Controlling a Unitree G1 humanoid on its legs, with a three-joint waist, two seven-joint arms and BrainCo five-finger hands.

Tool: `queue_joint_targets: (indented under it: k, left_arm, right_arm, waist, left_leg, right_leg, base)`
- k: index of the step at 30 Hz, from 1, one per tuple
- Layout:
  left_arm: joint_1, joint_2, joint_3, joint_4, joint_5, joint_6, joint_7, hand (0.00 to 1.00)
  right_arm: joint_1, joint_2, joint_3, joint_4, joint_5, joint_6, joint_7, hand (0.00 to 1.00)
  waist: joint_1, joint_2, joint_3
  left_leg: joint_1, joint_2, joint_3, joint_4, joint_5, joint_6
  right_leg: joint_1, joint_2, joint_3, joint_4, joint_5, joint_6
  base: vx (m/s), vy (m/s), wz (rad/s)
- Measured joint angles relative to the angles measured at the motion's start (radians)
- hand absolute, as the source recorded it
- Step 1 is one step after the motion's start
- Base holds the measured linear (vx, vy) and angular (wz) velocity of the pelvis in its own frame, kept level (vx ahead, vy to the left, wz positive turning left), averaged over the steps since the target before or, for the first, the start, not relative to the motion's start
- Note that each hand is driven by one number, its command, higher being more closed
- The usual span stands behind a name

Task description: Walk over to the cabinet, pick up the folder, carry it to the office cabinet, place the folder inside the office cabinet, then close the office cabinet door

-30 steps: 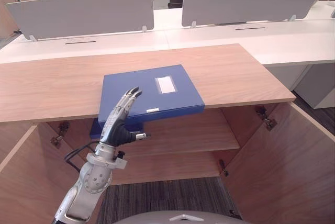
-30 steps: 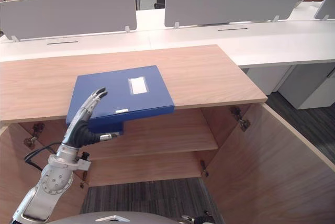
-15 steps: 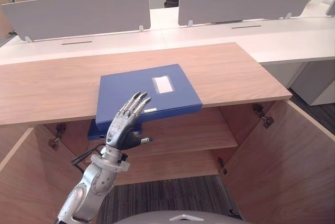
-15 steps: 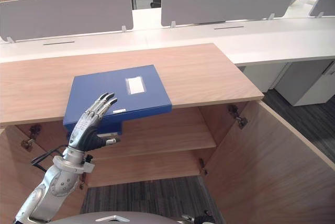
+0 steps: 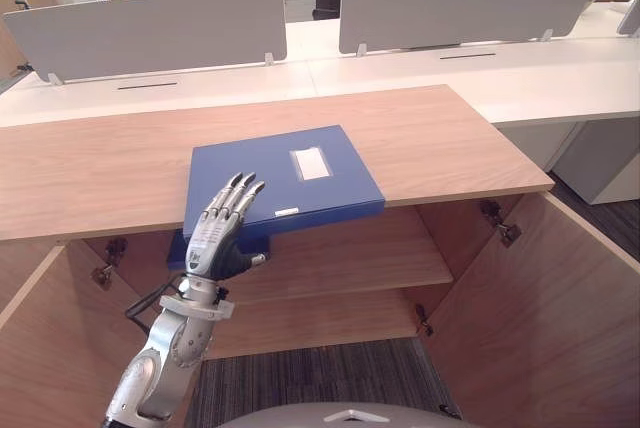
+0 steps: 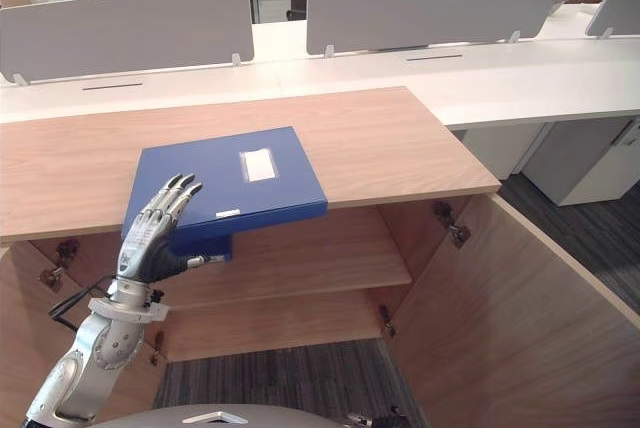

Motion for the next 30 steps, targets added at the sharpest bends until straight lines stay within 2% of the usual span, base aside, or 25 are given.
queue_joint_targets:
  k: [10,30]
  left_arm:
    - [0.001,0.0,0.077,0.0,0.051,0.028,0.02,0.0]
    - [0.004,0.0,0.105,0.046,0.083,0.04,0.002,0.0]
  right_arm:
    - [0.0,0.005,-0.021,0.0,0.008,0.0,0.001,0.0]
    - [0.015,0.011,-0.044,-0.001,0.009,0.001,0.003,0.0]
  waist:
    - [0.0,-0.001,0.001]
    - [-0.001,-0.006,0.002]
  left_leg:
    - [-0.001,0.0,0.0,-0.005,0.0,0.0]
    - [-0.002,0.002,0.008,-0.006,-0.001,-0.002]
  right_leg:
    - [0.0,0.0,0.0,-0.002,0.0,0.0]
    - [0.0,0.002,0.006,-0.01,0.004,0.0]
  base:
    - [-0.01,-0.006,0.0]
    - [0.0,0.0,0.0]
